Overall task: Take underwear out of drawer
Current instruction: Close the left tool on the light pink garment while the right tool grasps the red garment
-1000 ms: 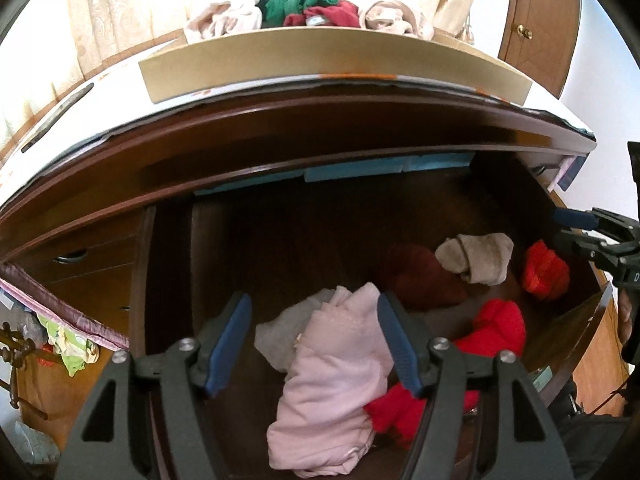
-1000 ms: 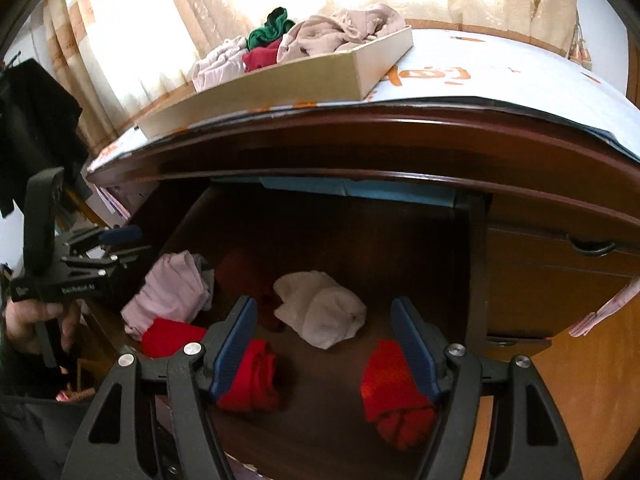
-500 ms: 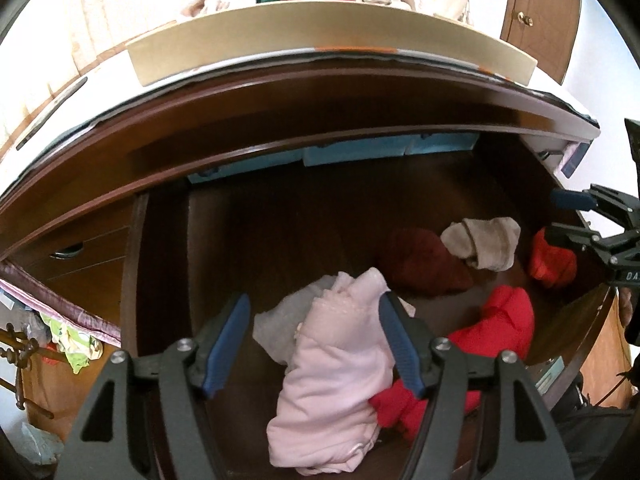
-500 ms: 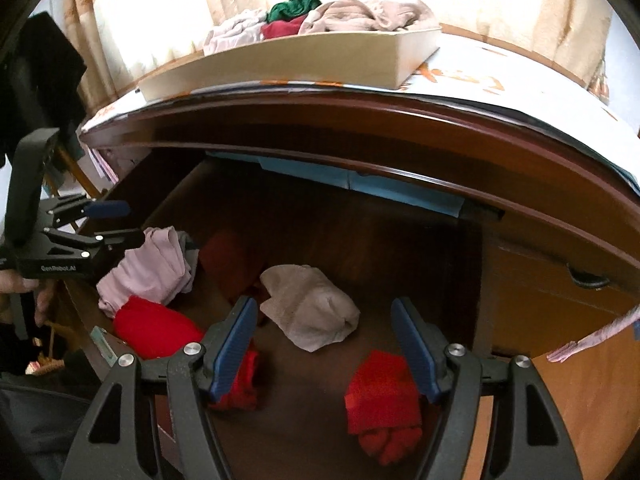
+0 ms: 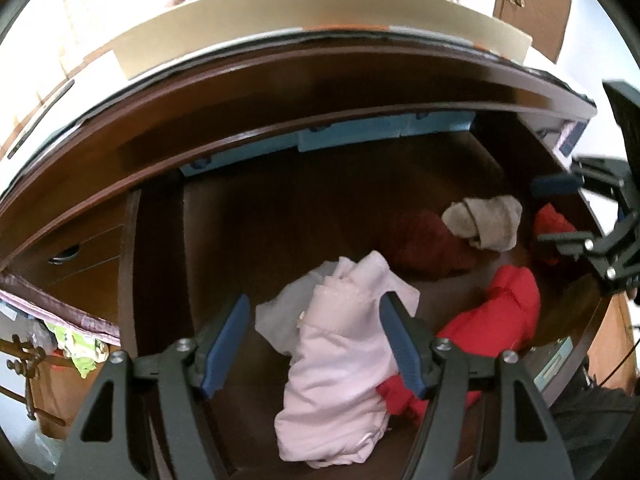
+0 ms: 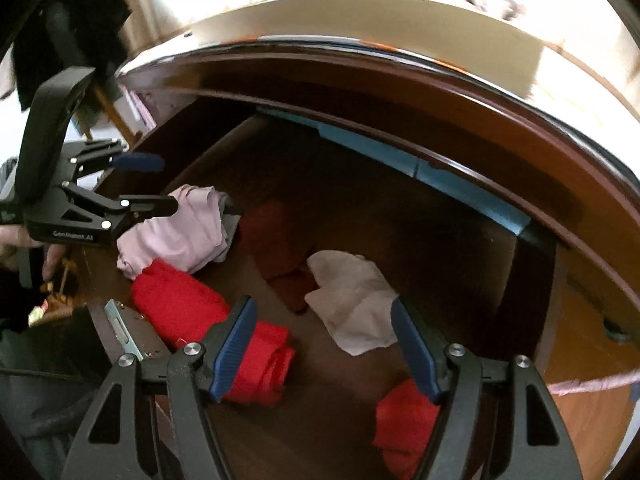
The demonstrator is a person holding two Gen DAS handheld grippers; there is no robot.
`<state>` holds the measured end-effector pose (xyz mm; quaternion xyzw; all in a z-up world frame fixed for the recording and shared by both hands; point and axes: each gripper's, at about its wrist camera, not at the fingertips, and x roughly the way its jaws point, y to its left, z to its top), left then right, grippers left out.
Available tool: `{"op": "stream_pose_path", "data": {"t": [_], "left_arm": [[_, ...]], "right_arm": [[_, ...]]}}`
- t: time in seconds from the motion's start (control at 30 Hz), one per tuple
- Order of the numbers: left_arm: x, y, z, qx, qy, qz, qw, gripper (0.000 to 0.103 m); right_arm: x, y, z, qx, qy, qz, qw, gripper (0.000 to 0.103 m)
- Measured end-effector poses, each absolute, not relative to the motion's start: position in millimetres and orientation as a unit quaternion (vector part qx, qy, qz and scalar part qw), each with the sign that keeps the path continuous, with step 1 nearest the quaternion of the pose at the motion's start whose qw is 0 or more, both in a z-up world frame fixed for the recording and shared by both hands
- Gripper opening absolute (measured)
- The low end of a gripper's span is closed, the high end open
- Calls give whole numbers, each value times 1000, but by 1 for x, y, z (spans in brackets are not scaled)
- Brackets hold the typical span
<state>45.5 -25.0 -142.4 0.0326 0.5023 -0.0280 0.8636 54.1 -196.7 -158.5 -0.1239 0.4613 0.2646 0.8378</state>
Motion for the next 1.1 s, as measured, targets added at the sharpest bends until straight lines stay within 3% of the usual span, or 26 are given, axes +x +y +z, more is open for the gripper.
{"op": "stream_pose_path", "data": {"t": [0.53, 0.6, 0.73, 0.83, 1.1], "left_arm": [[60, -38, -154, 120, 549, -76, 824, 69], [63, -41, -156, 126, 552, -81, 820, 69], [66, -43, -159, 129, 558, -86, 815, 69], [71, -47, -162, 131, 562, -87, 812, 69], [79, -55, -169, 137, 568, -91, 806, 69]], "right_arm": [[63, -160, -173, -204, 498, 332, 774, 71], [63, -157, -175, -210, 511, 355, 754, 67], [69, -160, -181, -201, 539, 367, 731, 46], [72, -161, -184, -177, 555, 385, 716, 39], [74, -157, -195, -159, 582, 416, 681, 39]]}}
